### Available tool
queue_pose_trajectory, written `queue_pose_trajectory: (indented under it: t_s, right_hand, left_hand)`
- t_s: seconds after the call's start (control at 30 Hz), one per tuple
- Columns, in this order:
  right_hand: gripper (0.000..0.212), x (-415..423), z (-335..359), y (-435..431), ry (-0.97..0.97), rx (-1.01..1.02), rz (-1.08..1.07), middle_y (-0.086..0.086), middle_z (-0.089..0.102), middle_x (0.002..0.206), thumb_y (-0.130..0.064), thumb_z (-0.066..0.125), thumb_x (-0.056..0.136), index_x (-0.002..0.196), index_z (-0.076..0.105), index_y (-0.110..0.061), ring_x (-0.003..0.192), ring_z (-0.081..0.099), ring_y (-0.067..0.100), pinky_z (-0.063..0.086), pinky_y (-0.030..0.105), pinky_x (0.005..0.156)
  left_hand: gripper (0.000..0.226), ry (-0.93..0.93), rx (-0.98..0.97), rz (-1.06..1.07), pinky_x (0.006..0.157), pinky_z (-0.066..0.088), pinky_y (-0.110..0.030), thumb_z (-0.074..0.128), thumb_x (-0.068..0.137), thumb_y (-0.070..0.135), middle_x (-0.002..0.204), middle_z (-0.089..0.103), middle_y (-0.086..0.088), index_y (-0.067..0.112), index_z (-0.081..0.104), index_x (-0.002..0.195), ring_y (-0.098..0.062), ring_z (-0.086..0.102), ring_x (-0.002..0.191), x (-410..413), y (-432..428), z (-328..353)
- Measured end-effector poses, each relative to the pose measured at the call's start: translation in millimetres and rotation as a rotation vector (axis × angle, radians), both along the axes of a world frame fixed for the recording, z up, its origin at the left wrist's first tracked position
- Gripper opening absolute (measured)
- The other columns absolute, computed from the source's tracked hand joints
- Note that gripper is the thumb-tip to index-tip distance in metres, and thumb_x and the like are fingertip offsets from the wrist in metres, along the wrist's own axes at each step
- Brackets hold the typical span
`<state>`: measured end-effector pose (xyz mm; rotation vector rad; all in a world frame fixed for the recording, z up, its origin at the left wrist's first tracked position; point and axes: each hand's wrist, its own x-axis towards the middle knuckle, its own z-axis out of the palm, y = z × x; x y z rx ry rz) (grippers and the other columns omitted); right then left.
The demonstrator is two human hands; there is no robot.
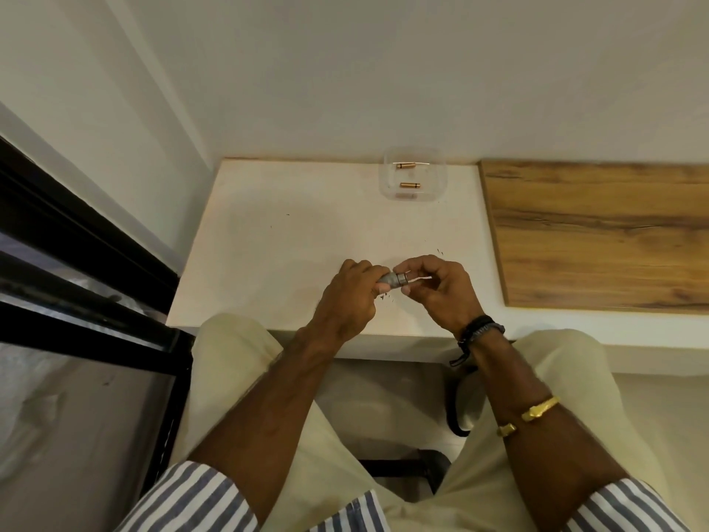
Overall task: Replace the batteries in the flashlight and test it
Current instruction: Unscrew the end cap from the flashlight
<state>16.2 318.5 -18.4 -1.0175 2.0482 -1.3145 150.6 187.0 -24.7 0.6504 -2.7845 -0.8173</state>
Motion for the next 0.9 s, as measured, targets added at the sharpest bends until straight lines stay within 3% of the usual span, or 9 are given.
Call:
queue_pose_trajectory:
  t_s: [0.1, 0.23, 0.3, 0.4, 0.53, 0.63, 0.7, 0.8, 0.9]
  right_hand:
    - [0.036, 2.5, 2.7, -0.9, -0.052, 0.018, -0.015, -0.009, 0.072, 0.110, -0.009, 0.077, 0.085, 0.117, 0.071, -0.025, 0.096, 0.070, 0.011, 0.061, 0.025, 0.080]
    - [0.024, 7.5, 1.7, -3.0, -0.033, 0.086, -0.124, -0.007, 0.074, 0.080, -0.046, 0.065, 0.095, 0.094, 0.074, -0.024, 0.064, 0.070, 0.005, 0.056, 0.023, 0.056]
    - [0.020, 8.5, -0.1, -3.1, -0.003, 0.076, -0.112, -0.006, 0.072, 0.074, -0.038, 0.065, 0.097, 0.090, 0.075, -0.022, 0.060, 0.068, 0.005, 0.056, 0.021, 0.054]
    - [0.013, 6.0, -2.7, -2.3, 0.026, 0.041, -0.074, -0.004, 0.075, 0.087, -0.020, 0.073, 0.093, 0.105, 0.077, -0.017, 0.078, 0.071, 0.012, 0.062, 0.028, 0.070]
    - [0.042, 2.3, 0.1, -1.1, -0.054, -0.014, 0.020, -0.006, 0.074, 0.109, 0.004, 0.077, 0.083, 0.114, 0.073, -0.023, 0.102, 0.069, 0.008, 0.062, 0.032, 0.086]
    - [0.042, 3.1, 1.2, -3.0, -0.111, 0.054, -0.020, -0.008, 0.070, 0.113, -0.025, 0.081, 0.085, 0.124, 0.065, -0.030, 0.096, 0.070, 0.007, 0.062, 0.027, 0.079]
    - [0.030, 6.0, -0.4, -3.3, -0.068, 0.123, -0.078, -0.005, 0.074, 0.096, -0.046, 0.071, 0.090, 0.111, 0.070, -0.025, 0.076, 0.072, 0.005, 0.059, 0.025, 0.063]
    - [0.028, 7.2, -3.2, -3.3, -0.015, 0.117, -0.094, -0.003, 0.074, 0.075, -0.041, 0.065, 0.096, 0.095, 0.076, -0.015, 0.060, 0.069, 0.005, 0.054, 0.023, 0.053]
    - [0.017, 4.0, -2.5, -1.3, 0.009, 0.063, -0.059, -0.002, 0.075, 0.083, -0.027, 0.071, 0.094, 0.105, 0.077, -0.016, 0.070, 0.070, 0.009, 0.058, 0.026, 0.061]
  left_hand:
    - [0.035, -0.022, -0.013, -0.004, 0.089, 0.047, -0.036, 0.055, 0.097, 0.010, 0.124, 0.064, -0.010, 0.010, 0.057, 0.132, -0.024, 0.050, 0.108, -1.3, 2.0, 0.2]
    - [0.034, -0.033, -0.030, -0.011, 0.090, 0.046, -0.035, 0.056, 0.097, 0.012, 0.123, 0.064, -0.009, 0.010, 0.057, 0.131, -0.023, 0.050, 0.108, -1.6, 3.8, -0.4]
    - [0.034, -0.047, -0.036, -0.022, 0.091, 0.045, -0.036, 0.056, 0.097, 0.013, 0.124, 0.063, -0.010, 0.010, 0.056, 0.132, -0.024, 0.050, 0.108, -1.3, 4.4, -1.0]
    - [0.033, -0.041, -0.025, -0.004, 0.089, 0.046, -0.036, 0.054, 0.099, 0.013, 0.124, 0.064, -0.009, 0.011, 0.057, 0.132, -0.024, 0.050, 0.108, -0.9, 3.1, -1.5]
    - [0.036, -0.055, -0.026, 0.005, 0.090, 0.046, -0.036, 0.056, 0.098, 0.013, 0.126, 0.064, -0.010, 0.011, 0.056, 0.133, -0.025, 0.051, 0.108, -1.2, 1.8, -2.3]
    - [0.034, -0.037, -0.045, 0.000, 0.088, 0.047, -0.035, 0.057, 0.096, 0.011, 0.122, 0.065, -0.009, 0.011, 0.059, 0.130, -0.024, 0.052, 0.107, -1.3, 2.0, -3.2]
    - [0.032, -0.030, -0.051, -0.002, 0.087, 0.047, -0.035, 0.058, 0.096, 0.011, 0.120, 0.066, -0.009, 0.011, 0.059, 0.128, -0.023, 0.052, 0.105, -1.0, 2.5, -4.4]
    - [0.032, -0.038, -0.054, -0.015, 0.088, 0.046, -0.035, 0.058, 0.097, 0.014, 0.120, 0.066, -0.009, 0.011, 0.059, 0.128, -0.023, 0.052, 0.104, -0.4, 2.5, -5.9]
    - [0.029, -0.009, -0.035, -0.004, 0.083, 0.046, -0.034, 0.056, 0.098, 0.014, 0.117, 0.067, -0.009, 0.012, 0.061, 0.126, -0.023, 0.052, 0.101, -0.6, 1.8, -5.8]
